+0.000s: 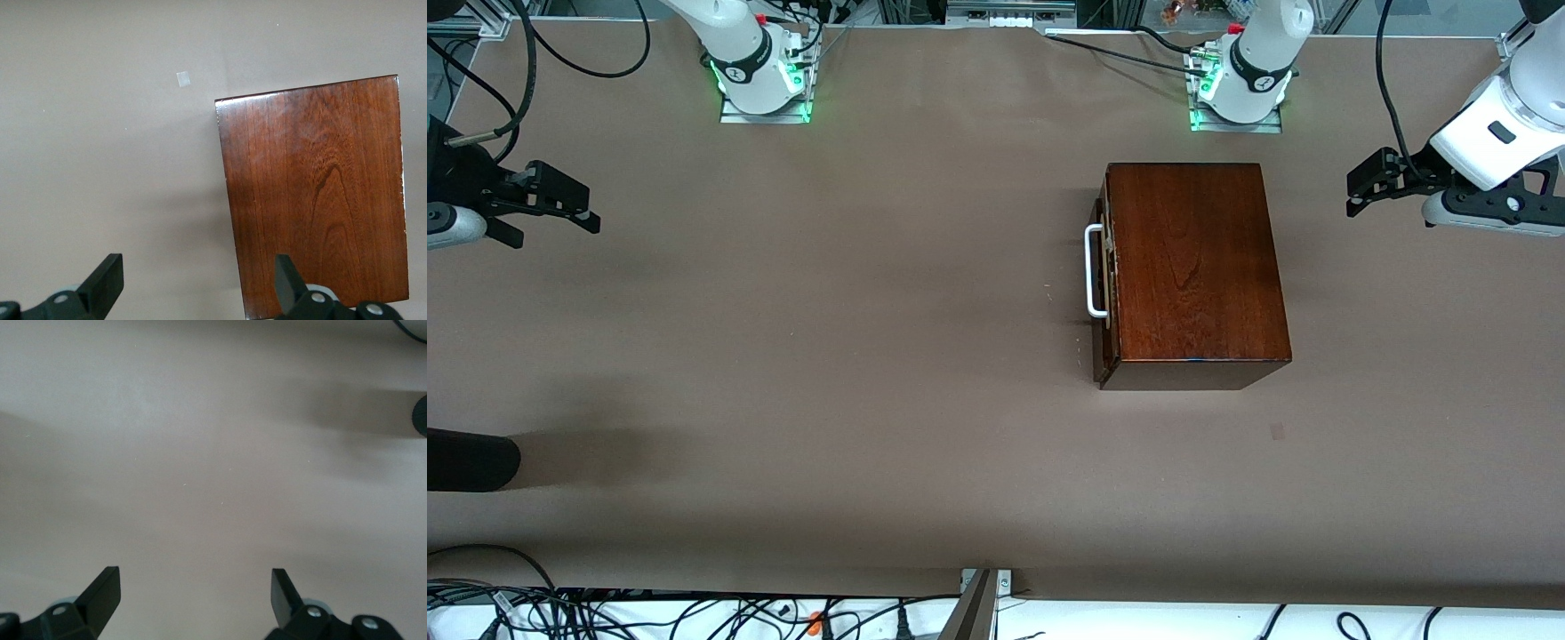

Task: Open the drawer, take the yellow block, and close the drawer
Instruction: 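Reach the left gripper toward the white drawer handle of the box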

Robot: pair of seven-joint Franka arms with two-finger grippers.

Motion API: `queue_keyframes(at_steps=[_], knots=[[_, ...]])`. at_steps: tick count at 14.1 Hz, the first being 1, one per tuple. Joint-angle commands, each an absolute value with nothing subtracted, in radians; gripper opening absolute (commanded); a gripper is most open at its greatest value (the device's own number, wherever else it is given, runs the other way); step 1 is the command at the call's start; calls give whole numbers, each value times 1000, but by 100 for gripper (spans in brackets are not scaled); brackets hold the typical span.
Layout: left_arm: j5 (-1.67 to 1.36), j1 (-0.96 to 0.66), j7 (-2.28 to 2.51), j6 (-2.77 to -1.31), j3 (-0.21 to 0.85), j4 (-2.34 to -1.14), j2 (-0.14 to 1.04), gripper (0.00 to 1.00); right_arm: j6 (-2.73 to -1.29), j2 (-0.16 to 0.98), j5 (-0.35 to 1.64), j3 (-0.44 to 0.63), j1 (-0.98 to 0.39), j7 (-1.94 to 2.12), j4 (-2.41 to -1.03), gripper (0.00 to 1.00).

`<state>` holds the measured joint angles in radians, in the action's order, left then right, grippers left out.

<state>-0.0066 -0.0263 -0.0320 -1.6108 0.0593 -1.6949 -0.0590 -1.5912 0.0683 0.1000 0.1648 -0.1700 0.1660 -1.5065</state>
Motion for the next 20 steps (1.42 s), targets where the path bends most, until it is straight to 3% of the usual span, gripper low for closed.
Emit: queue_keyframes(at_steps=[1,12,16,20], knots=[[-11,-21,-54,-1586,63,-1663,-48,100,-1589,69,114,163,-161,181,-1499,100],[0,-34,-54,-1530,75,-1657,-49,100,-1589,69,114,163,-161,181,-1499,100],[5,-37,-46,-1442,176,-1655,-2,100,-1589,69,114,163,-161,181,-1499,100],[6,-49,108,-1479,352,-1629,112,100,-1589,69,115,163,-161,181,-1499,100]])
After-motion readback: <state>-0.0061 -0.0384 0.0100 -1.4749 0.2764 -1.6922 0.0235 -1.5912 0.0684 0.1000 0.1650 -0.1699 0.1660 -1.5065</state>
